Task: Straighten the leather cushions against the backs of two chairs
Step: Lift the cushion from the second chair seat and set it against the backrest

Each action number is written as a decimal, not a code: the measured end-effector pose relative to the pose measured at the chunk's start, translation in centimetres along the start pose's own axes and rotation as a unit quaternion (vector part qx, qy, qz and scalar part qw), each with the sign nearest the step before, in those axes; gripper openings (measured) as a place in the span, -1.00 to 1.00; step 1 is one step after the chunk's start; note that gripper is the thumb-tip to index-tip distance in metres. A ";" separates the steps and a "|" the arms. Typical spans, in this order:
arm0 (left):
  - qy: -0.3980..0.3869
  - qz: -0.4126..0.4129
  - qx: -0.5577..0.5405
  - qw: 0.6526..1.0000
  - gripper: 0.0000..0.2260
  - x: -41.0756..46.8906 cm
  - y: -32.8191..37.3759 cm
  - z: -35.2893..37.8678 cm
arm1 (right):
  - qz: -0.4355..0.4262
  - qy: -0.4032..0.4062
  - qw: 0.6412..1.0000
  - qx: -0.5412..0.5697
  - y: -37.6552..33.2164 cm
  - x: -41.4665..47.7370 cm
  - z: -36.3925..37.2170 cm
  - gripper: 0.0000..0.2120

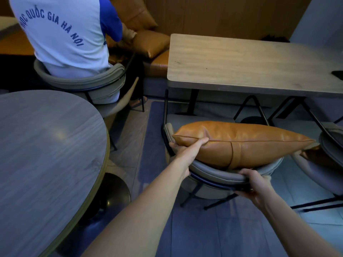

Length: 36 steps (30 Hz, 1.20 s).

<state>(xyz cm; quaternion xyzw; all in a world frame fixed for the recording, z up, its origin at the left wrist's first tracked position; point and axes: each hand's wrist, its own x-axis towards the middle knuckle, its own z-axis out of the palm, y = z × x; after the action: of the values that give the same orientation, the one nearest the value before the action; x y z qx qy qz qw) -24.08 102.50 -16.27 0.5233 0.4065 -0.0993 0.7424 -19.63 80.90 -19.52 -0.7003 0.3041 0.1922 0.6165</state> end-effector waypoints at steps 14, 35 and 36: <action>-0.010 0.008 0.020 1.000 0.50 -0.9 -1.1 -1.5 | 0.025 0.007 1.000 0.008 1.2 -0.9 0.9 -0.52; -0.005 -0.005 0.063 0.998 0.59 -0.5 -0.4 -1.0 | 0.012 0.017 0.998 -0.052 1.3 0.1 0.1 -0.33; -0.008 -0.006 0.063 0.998 0.61 -0.5 -0.4 -1.0 | 0.010 0.015 0.998 -0.058 1.3 0.2 0.1 -0.33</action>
<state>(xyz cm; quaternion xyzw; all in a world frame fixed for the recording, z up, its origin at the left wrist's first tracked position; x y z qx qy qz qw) -25.11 103.05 -16.35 0.5653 0.3964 -0.1336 0.7110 -20.37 80.86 -20.60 -0.7346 0.3089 0.2056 0.5681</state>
